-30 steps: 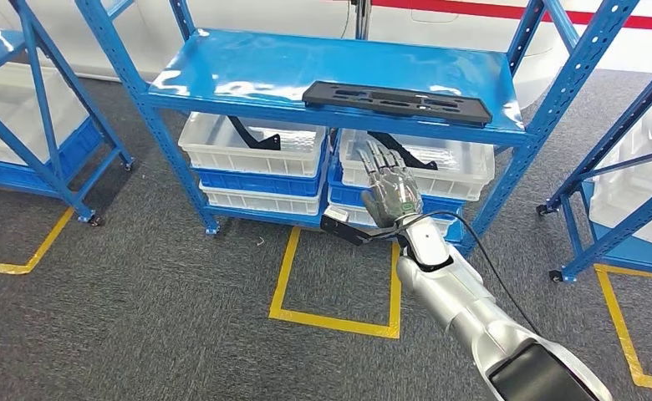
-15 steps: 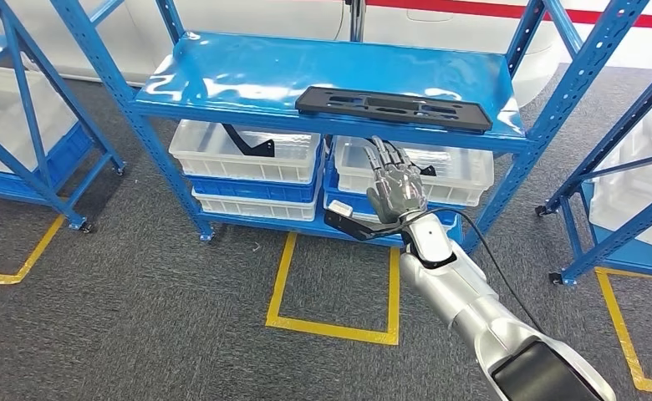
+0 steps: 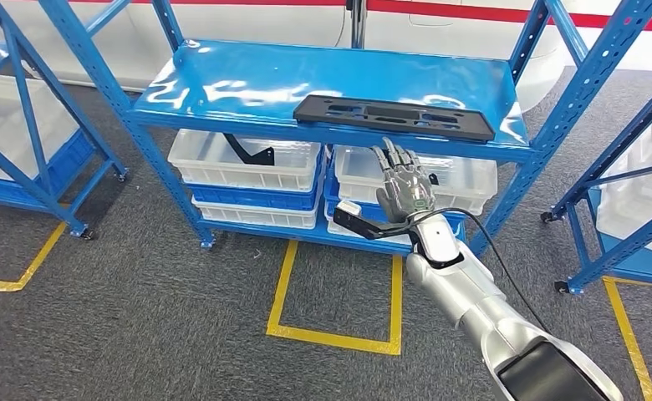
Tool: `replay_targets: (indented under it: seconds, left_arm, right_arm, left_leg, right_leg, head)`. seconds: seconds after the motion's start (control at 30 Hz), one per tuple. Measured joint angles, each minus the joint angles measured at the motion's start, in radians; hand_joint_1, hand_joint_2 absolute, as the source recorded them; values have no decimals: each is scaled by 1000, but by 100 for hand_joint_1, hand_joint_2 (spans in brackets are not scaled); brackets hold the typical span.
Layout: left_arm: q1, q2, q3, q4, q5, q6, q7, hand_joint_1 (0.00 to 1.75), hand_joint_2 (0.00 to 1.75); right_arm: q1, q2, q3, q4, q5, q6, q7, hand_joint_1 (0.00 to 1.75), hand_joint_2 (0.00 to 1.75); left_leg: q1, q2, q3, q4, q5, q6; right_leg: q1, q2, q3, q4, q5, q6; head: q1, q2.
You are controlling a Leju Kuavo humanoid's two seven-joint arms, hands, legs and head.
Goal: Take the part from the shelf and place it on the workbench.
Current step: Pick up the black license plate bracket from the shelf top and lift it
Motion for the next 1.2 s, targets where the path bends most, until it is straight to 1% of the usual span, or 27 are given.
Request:
replay_targets:
  seconds: [0.07, 0.1, 0.17, 0.2, 0.23, 0.27, 0.33, 0.37, 0.4, 0.43, 0.5, 0.57, 0.6, 0.67, 0.7, 0.73, 0.77, 0.8, 0.83, 0.87, 0.9, 0.93, 1.03, 1.07, 1.1, 1.17, 1.2]
  left_arm:
    - [0, 0, 0, 0, -4, -1, 2, 0, 0]
    - [-1, 0, 0, 0, -7, -2, 2, 0, 0]
    - [-1, 0, 0, 0, -14, -5, 4, 0, 0]
    - [-1, 0, 0, 0, -16, -6, 5, 0, 0]
    - [1, 0, 0, 0, -18, -7, 6, 0, 0]
    - [2, 0, 0, 0, -20, -8, 8, 0, 0]
    - [1, 1, 0, 0, -23, -8, 10, 0, 0]
    - [0, 2, 0, 0, -25, -9, 10, 0, 0]
    - [-1, 3, 0, 1, -27, -10, 11, 0, 0]
    - [-2, 3, 0, 1, -29, -11, 11, 0, 0]
    - [-2, 3, 0, 1, -31, -12, 11, 0, 0]
    - [-3, 2, 0, 1, -32, -12, 11, 0, 0]
    - [-3, 1, 0, 1, -32, -12, 11, 0, 0]
    - [-4, 2, 0, 1, -33, -11, 11, 0, 0]
    - [-3, 1, 0, 1, -33, -11, 11, 0, 0]
    - [-2, 1, 0, 1, -32, -11, 11, 0, 0]
    - [-1, 1, 0, 1, -32, -11, 11, 0, 0]
    - [0, 0, 0, 1, -31, -11, 11, 0, 0]
    - [0, 0, 0, 1, -31, -11, 11, 0, 0]
    - [-1, 1, 1, 1, -32, -11, 11, 0, 0]
    - [-2, 1, 1, 1, -33, -11, 11, 0, 0]
    - [-3, 1, 1, 1, -33, -10, 11, 0, 0]
    - [-3, 1, 1, 1, -34, -9, 11, 0, 0]
    - [-3, 1, 1, 1, -34, -9, 11, 0, 0]
    - [-4, 1, 1, 1, -34, -9, 11, 0, 0]
    - [-4, 1, 1, 1, -35, -9, 11, 0, 0]
    - [-3, 1, 1, 1, -35, -9, 12, 0, 0]
  right_arm:
    - [-3, -4, 0, 1, 1, 0, 8, 0, 175]
    - [-4, -6, 0, 2, 3, 0, 12, 0, 175]
    - [-4, -10, -1, 5, 8, 2, 18, 0, 175]
    - [-2, -13, -1, 7, 11, 2, 20, 0, 175]
    - [0, -15, -1, 9, 13, 4, 22, 0, 175]
    - [1, -16, -1, 11, 15, 5, 24, 0, 175]
    - [0, -17, -1, 13, 19, 6, 25, 0, 175]
    - [-2, -17, -1, 14, 21, 7, 25, 0, 175]
    - [-4, -17, -1, 14, 21, 9, 25, 0, 175]
    - [-6, -18, -1, 14, 21, 10, 25, 0, 175]
    - [-8, -18, -1, 15, 21, 13, 25, 0, 175]
    - [-10, -18, -1, 15, 21, 13, 25, 0, 175]
    - [-10, -18, -1, 15, 21, 13, 25, 0, 175]
    - [-7, -19, -1, 16, 21, 14, 24, 0, 175]
    - [-4, -20, -1, 17, 21, 14, 24, 0, 175]
    - [-1, -21, -1, 18, 21, 14, 24, 0, 175]
    - [1, -22, -1, 18, 21, 15, 24, 0, 175]
    - [2, -22, -1, 18, 21, 16, 24, 0, 175]
    - [2, -23, -1, 18, 21, 16, 24, 0, 175]
    - [1, -23, -1, 19, 21, 16, 23, 0, 175]
    - [0, -23, -1, 19, 21, 16, 23, 0, 175]
    - [0, -24, -1, 20, 21, 16, 23, 0, 175]
    - [-2, -23, -1, 22, 21, 15, 24, 0, 175]
    - [-4, -22, -1, 23, 21, 15, 25, 0, 175]
    - [-6, -21, -1, 23, 22, 14, 25, 0, 175]
    - [-6, -19, -1, 23, 22, 13, 26, 0, 175]
    - [-4, -19, -1, 23, 22, 13, 26, 0, 175]
  left_leg:
    - [4, 1, -20, 48, -28, -11]
    - [7, 1, -51, 111, -57, -17]
    - [11, 1, -142, 279, -119, -25]
    - [13, 1, -181, 340, -132, -28]
    - [15, 1, -199, 358, -125, -30]
    - [16, 1, -194, 329, -96, -30]
    - [16, 1, -135, 177, -6, -23]
    - [13, 1, -101, 96, 30, -16]
    - [11, 0, -76, 40, 52, -10]
    - [8, 0, -63, 11, 59, -5]
    - [10, -1, -54, -1, 58, 2]
    - [14, -2, -47, -5, 55, 11]
    - [16, -1, -44, -6, 54, 15]
    - [16, -2, -39, -6, 48, 23]
    - [16, -2, -36, -5, 45, 24]
    - [17, -2, -32, -5, 41, 24]
    - [18, -3, -26, -5, 36, 21]
    - [20, -4, -18, -5, 30, 17]
    - [22, -4, -9, -5, 24, 12]
    - [21, -5, -2, -4, 16, 5]
    - [20, -5, 4, -4, 10, -2]
    - [18, -5, 8, -6, 6, -8]
    - [20, -4, 11, -8, -4, -22]
    - [22, -3, 0, 15, -18, -27]
    - [24, -2, -25, 67, -43, -30]
    - [24, -1, -112, 228, -104, -33]
    - [24, -1, -158, 306, -126, -34]
  right_leg:
    - [-3, 1, 8, -3, -3, -11]
    - [-4, 2, 12, -4, -5, -16]
    - [-5, 4, 17, -4, -12, -24]
    - [-5, 5, 20, -3, -15, -26]
    - [-5, 6, 25, -3, -19, -26]
    - [-5, 8, 31, -3, -24, -25]
    - [-5, 11, 46, -4, -33, -21]
    - [-3, 14, 52, -3, -39, -17]
    - [0, 16, 57, -3, -45, -12]
    - [2, 17, 60, -3, -49, -7]
    - [4, 18, 63, -3, -58, 3]
    - [2, 13, 49, 36, -85, 14]
    - [0, 10, 24, 90, -113, 20]
    - [-3, 7, -58, 246, -176, 30]
    - [-4, 7, -98, 310, -193, 34]
    - [-7, 6, -122, 337, -188, 37]
    - [-9, 5, -125, 322, -162, 39]
    - [-12, 3, -107, 267, -119, 41]
    - [-16, 1, -75, 187, -70, 44]
    - [-18, 0, -41, 109, -34, 46]
    - [-20, 0, -15, 51, -11, 43]
    - [-20, 1, 0, 17, -3, 38]
    - [-16, 5, 7, 7, -11, 12]
    - [-16, 5, 9, 6, -12, 6]
    - [-17, 6, 11, 5, -13, 0]
    - [-16, 6, 15, 5, -19, -9]
    - [-14, 6, 18, 5, -22, -12]
  head:
    - [0, 0]
    - [0, 0]
    - [0, 0]
    - [0, 0]
    - [0, 0]
    - [0, 0]
    - [0, 0]
    - [0, 0]
    - [0, 0]
    - [0, 0]
    - [1, 0]
    - [1, 0]
    - [1, 0]
    - [1, 0]
    - [1, 0]
    - [1, 0]
    - [1, 0]
    - [1, 0]
    - [2, 0]
    - [2, 0]
    - [2, 0]
    - [2, 0]
    - [2, 0]
    - [1, 0]
    - [1, 0]
    - [1, 0]
    - [1, 0]
